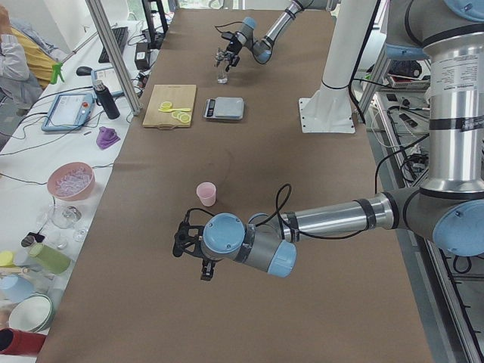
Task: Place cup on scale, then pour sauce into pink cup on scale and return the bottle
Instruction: 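Lift the glass sauce bottle slightly with the right gripper, then reach the left gripper to the pink cup and grasp it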
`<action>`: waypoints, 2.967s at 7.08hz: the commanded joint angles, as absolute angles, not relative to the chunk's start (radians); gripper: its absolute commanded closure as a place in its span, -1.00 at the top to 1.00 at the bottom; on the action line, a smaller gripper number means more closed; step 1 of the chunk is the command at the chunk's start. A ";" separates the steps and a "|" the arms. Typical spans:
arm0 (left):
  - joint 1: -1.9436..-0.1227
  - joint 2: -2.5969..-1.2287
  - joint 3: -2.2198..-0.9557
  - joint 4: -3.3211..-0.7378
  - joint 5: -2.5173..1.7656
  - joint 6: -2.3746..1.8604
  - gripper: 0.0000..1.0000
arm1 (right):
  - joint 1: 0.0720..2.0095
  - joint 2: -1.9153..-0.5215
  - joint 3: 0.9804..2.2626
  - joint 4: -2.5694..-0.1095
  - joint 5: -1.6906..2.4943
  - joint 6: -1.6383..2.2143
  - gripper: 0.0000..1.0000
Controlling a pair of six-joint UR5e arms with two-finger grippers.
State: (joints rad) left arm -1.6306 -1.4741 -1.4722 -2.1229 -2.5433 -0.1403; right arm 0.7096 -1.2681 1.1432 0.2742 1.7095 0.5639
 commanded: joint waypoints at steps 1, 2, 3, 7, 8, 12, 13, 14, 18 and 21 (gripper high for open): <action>-1.631 -1.474 -1.474 -2.123 -2.543 -0.141 0.97 | 0.709 -1.263 1.141 0.273 1.689 0.566 0.85; -1.631 -1.474 -1.474 -2.123 -2.543 -0.141 0.97 | 0.709 -1.266 1.140 0.273 1.687 0.566 0.83; -1.631 -1.476 -1.474 -2.123 -2.543 -0.140 0.97 | 0.709 -1.267 1.140 0.273 1.687 0.566 0.78; -1.631 -1.474 -1.474 -2.123 -2.543 -0.141 0.97 | 0.706 -1.264 1.140 0.273 1.687 0.568 -0.30; -1.631 -1.474 -1.474 -2.123 -2.543 -0.141 0.97 | 0.704 -1.262 1.143 0.273 1.689 0.565 -0.75; -1.631 -1.476 -1.477 -2.123 -2.545 -0.141 0.97 | 0.710 -1.247 1.157 0.236 1.674 0.552 -1.00; -1.631 -1.476 -1.477 -2.123 -2.545 -0.141 0.97 | 0.713 -1.244 1.202 0.171 1.675 0.551 -1.00; -1.631 -1.485 -1.477 -2.123 -2.545 -0.140 0.97 | 0.716 -1.250 1.268 0.096 1.675 0.551 -1.00; -1.577 -1.525 -1.517 -2.138 -2.549 -0.326 0.96 | 0.718 -1.273 1.289 0.083 1.678 0.552 -1.00; -1.328 -1.609 -1.592 -2.137 -2.362 -0.538 0.96 | 0.727 -1.328 1.290 0.104 1.686 0.549 -1.00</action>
